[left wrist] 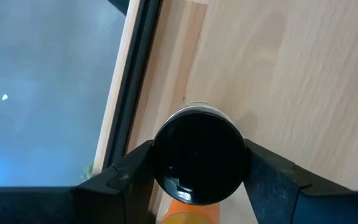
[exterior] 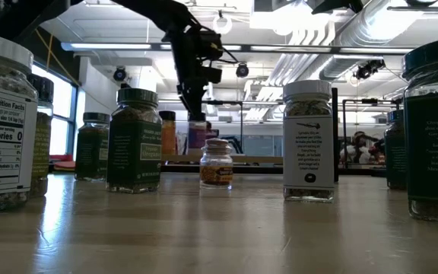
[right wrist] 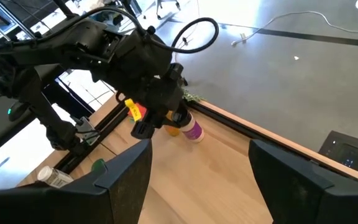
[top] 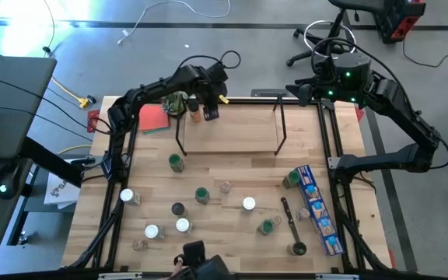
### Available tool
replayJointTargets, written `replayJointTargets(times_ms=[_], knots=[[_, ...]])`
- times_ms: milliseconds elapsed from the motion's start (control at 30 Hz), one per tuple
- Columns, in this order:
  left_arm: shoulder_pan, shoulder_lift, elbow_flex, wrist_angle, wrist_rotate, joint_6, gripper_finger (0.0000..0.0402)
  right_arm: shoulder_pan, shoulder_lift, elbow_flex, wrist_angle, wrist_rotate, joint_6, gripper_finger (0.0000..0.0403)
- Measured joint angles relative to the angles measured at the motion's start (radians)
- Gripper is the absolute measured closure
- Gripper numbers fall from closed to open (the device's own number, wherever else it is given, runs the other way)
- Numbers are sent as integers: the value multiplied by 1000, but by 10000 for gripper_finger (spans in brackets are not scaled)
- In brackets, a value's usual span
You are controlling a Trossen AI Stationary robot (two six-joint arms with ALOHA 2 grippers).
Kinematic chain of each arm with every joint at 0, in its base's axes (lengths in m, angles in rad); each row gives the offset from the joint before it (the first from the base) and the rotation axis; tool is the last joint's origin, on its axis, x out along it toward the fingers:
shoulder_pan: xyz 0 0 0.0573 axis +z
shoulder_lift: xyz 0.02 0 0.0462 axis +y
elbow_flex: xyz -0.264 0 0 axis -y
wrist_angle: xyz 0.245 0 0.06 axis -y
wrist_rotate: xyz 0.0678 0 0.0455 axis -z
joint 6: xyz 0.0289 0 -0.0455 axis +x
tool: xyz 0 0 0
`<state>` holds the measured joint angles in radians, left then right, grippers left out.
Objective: Shelf spices
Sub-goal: Adjust the right black seasoning bottle on the shelf
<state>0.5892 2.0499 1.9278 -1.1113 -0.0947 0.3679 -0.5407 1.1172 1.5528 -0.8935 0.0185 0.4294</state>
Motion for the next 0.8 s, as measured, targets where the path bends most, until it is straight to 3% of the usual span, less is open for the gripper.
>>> replayJointTargets(times_ms=[333,800], knots=[[6,-2,0,-18,53,0,192,0,0,0,-1,0,0,139],[6,-2,-1,-14,56,1,145,0,0,0,-1,0,-3,139]])
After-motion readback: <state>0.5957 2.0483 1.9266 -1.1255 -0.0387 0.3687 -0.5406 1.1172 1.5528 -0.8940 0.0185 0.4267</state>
